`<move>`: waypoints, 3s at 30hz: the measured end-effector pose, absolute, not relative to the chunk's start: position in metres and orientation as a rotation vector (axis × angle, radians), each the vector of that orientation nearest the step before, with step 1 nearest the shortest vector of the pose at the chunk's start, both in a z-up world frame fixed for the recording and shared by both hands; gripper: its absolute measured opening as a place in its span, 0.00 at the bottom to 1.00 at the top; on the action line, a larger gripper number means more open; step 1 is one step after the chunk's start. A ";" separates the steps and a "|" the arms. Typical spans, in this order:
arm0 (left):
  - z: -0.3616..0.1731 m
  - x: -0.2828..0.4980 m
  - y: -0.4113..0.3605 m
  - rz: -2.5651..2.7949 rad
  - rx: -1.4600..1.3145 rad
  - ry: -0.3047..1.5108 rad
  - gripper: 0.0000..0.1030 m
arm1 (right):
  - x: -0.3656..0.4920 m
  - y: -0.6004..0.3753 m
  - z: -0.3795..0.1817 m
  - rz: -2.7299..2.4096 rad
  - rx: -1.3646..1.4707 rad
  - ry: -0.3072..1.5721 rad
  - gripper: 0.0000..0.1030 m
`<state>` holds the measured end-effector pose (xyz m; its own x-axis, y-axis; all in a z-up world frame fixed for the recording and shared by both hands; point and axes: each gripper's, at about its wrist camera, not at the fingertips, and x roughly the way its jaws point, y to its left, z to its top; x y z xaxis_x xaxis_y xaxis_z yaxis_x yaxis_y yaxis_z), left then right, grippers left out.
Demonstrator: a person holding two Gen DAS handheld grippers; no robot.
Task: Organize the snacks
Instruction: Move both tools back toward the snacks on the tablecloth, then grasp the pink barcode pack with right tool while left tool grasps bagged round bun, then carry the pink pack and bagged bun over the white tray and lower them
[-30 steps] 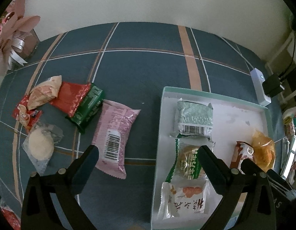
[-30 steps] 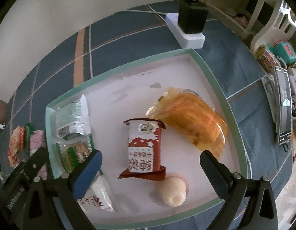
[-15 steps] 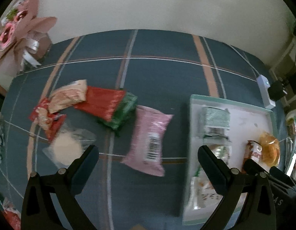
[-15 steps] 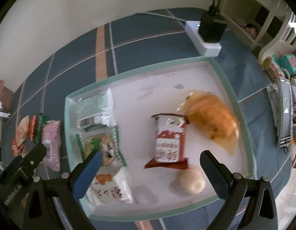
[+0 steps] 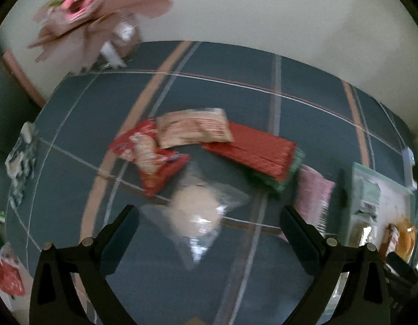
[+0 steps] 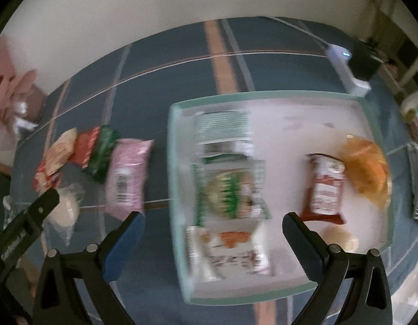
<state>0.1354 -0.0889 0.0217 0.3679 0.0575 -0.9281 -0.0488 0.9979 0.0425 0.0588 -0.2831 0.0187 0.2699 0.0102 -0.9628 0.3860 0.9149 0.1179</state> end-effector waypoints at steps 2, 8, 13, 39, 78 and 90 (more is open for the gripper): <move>0.022 0.137 -0.072 0.093 -0.024 1.193 1.00 | 0.064 -0.268 0.018 -0.234 0.352 1.281 1.00; 0.020 0.139 -0.038 0.154 -0.088 1.197 1.00 | 0.076 -0.233 0.014 -0.198 0.294 1.291 1.00; 0.016 0.140 -0.023 0.175 -0.128 1.206 1.00 | 0.086 -0.213 0.011 -0.154 0.275 1.267 1.00; -0.034 0.165 -0.044 0.090 -0.125 1.318 1.00 | 0.112 -0.214 -0.002 -0.215 0.224 1.212 1.00; -0.060 0.167 -0.044 0.032 -0.333 1.348 0.62 | 0.134 -0.195 -0.054 -0.199 0.157 1.265 0.47; -0.042 0.157 -0.056 0.037 -0.350 1.326 0.52 | 0.134 -0.201 -0.044 -0.183 0.159 1.275 0.42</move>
<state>0.1574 -0.0557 -0.0415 0.2494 -0.1717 -0.9531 -0.2238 0.9473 -0.2292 0.1344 -0.2013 -0.0443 0.2804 -0.0483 -0.9587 0.2240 0.9745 0.0164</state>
